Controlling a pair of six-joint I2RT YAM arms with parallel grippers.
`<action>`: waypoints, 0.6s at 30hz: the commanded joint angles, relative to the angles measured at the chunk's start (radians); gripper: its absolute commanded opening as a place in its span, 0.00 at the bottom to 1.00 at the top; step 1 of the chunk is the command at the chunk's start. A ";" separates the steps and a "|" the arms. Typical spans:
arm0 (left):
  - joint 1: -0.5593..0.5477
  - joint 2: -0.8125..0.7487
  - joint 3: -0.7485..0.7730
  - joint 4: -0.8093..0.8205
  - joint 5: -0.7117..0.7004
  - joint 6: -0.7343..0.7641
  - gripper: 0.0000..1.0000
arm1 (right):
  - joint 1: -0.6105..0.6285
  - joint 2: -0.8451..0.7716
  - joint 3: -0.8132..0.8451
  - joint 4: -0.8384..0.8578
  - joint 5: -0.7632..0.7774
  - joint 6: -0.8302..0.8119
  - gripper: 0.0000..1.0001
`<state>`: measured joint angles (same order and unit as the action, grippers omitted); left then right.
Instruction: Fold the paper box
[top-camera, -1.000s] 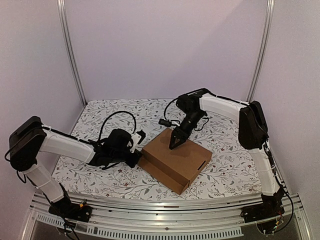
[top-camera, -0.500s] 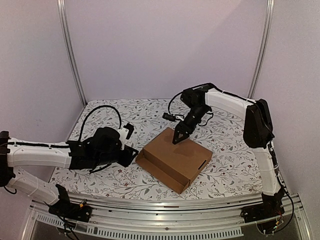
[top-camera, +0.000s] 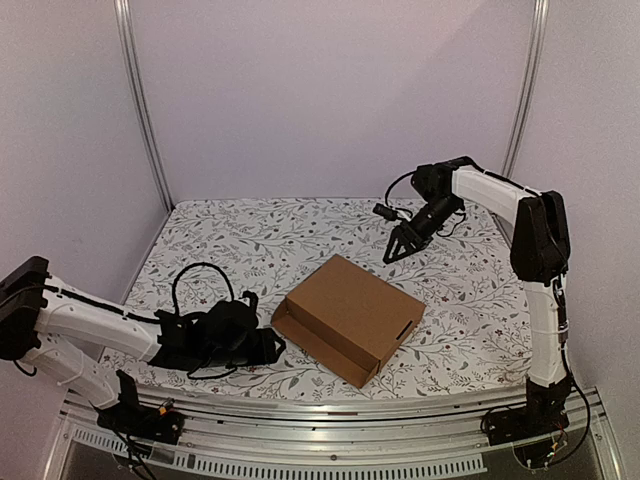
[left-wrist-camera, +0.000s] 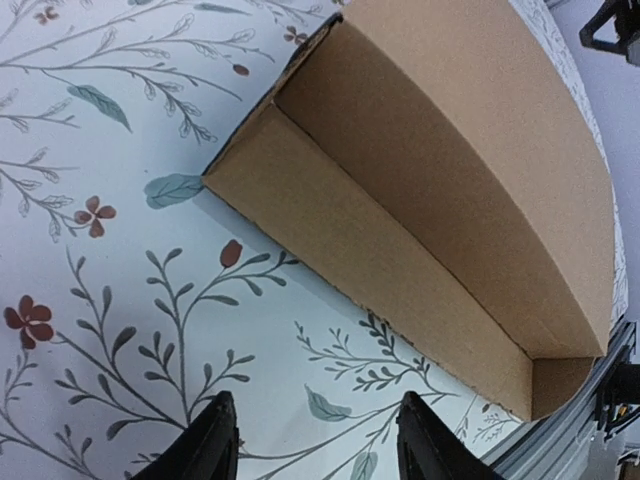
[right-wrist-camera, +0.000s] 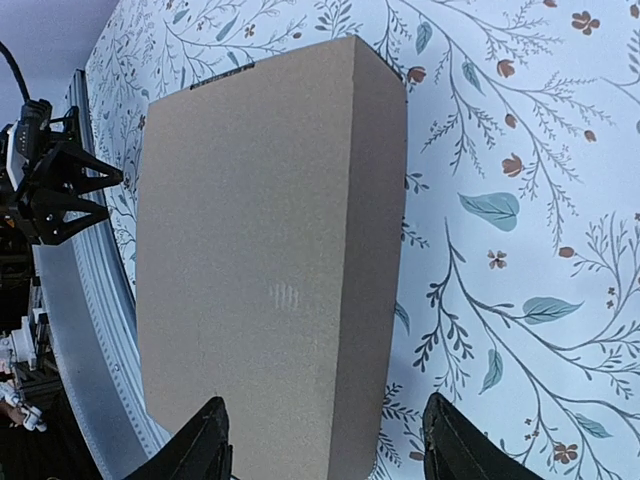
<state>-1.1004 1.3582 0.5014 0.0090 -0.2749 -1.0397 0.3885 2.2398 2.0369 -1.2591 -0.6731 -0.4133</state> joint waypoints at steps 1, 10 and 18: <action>-0.050 0.059 -0.004 0.200 -0.065 -0.226 0.57 | 0.014 0.034 -0.045 -0.014 -0.045 -0.020 0.65; -0.050 0.248 0.076 0.273 -0.054 -0.263 0.61 | 0.014 0.072 -0.086 -0.022 -0.100 -0.022 0.65; -0.038 0.347 0.068 0.544 0.008 -0.142 0.62 | 0.015 0.104 -0.119 -0.029 -0.170 -0.019 0.64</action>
<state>-1.1427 1.6596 0.5678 0.3740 -0.3054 -1.2556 0.4011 2.3093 1.9339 -1.2747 -0.7773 -0.4274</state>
